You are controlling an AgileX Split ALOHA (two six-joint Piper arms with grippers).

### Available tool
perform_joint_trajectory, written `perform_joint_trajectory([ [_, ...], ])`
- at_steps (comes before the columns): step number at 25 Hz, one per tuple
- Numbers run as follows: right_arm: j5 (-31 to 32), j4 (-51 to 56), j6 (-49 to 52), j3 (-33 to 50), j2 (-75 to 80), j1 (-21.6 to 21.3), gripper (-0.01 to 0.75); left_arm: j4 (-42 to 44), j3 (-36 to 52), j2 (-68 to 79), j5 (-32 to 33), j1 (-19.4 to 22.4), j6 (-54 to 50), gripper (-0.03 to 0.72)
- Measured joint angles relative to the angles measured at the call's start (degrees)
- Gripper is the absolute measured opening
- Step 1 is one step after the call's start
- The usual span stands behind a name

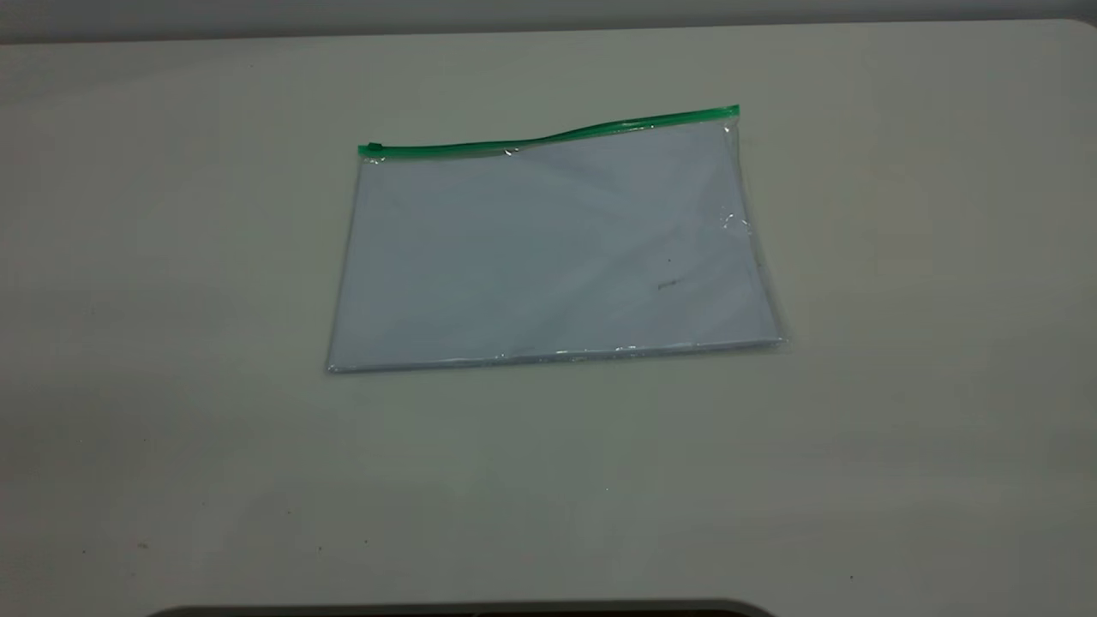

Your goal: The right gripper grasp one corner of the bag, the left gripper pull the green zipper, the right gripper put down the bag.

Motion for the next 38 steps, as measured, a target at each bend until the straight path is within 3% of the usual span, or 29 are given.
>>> perform_joint_trajectory([
  [6,-0.1,0.0,0.2,0.0,0.0,0.0,0.564,0.0,0.0,0.0,0.0,0.1,0.0,0.55],
  [14,-0.1,0.0,0.2,0.0,0.0,0.0,0.564,0.1,0.0,-7.3,-0.1,4.8,0.0,0.55],
  [38,-0.1,0.1,0.2,0.0,0.0,0.0,0.564,0.0,0.0,-10.9,0.1,5.0,0.0,0.55],
])
